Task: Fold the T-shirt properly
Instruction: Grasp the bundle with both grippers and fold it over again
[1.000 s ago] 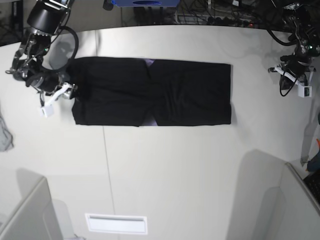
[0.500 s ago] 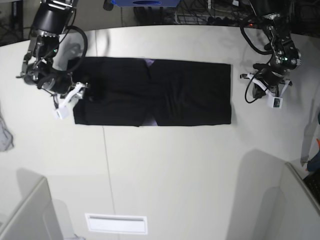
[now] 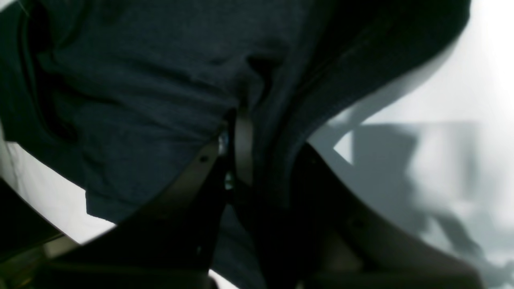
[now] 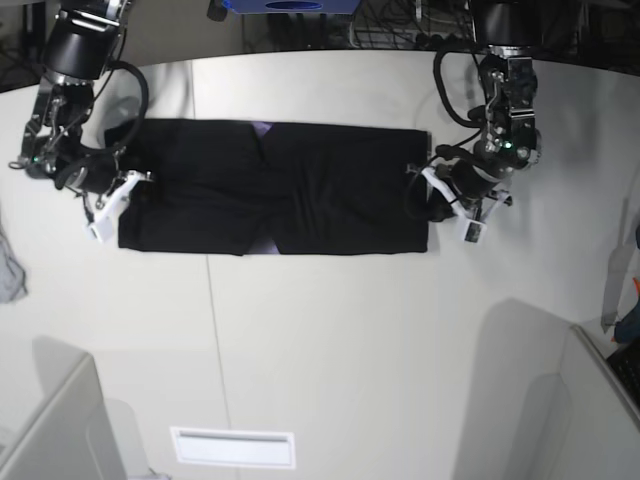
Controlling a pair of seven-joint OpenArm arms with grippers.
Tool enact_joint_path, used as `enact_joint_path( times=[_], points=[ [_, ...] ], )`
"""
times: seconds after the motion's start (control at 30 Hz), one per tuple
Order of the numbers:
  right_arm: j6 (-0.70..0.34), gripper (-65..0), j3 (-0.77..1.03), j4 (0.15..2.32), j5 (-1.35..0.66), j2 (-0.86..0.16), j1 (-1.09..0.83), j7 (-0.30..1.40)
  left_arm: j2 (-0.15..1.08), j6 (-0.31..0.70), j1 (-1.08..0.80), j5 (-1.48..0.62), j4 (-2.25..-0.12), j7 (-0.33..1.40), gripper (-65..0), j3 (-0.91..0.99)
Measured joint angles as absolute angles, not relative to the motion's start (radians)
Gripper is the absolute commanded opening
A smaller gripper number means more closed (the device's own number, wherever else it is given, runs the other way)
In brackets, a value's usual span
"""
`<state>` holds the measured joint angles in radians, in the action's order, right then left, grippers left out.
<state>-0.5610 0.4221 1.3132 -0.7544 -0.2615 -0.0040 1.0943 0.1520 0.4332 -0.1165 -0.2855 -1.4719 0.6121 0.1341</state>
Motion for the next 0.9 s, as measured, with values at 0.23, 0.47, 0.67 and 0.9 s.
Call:
enact_joint_path(
  times=[0.23, 0.47, 0.67, 0.9],
  points=[
    [-0.429, -65.0, 0.314, 1.565, -0.762, -0.255, -0.015, 1.147, 0.103, 0.418, -0.092, -0.267, -1.473, 0.631, -65.0, 0.101],
    [-0.241, -65.0, 0.126, 1.783, -0.753, -0.171, -0.061, 1.153, 0.105, 0.418, -0.099, -0.274, -1.475, 0.631, -65.0, 0.105],
    [-0.020, -65.0, -0.062, 1.882, -0.762, -0.133, -0.054, 1.145, 0.153, 0.426, -0.124, -0.276, -1.510, 0.643, -65.0, 0.109],
    [0.115, -65.0, -0.195, 1.885, -0.760, -0.082, -0.048, 1.137, 0.156, 0.422, -0.155, -0.261, -1.558, 0.672, -65.0, 0.165]
  ],
)
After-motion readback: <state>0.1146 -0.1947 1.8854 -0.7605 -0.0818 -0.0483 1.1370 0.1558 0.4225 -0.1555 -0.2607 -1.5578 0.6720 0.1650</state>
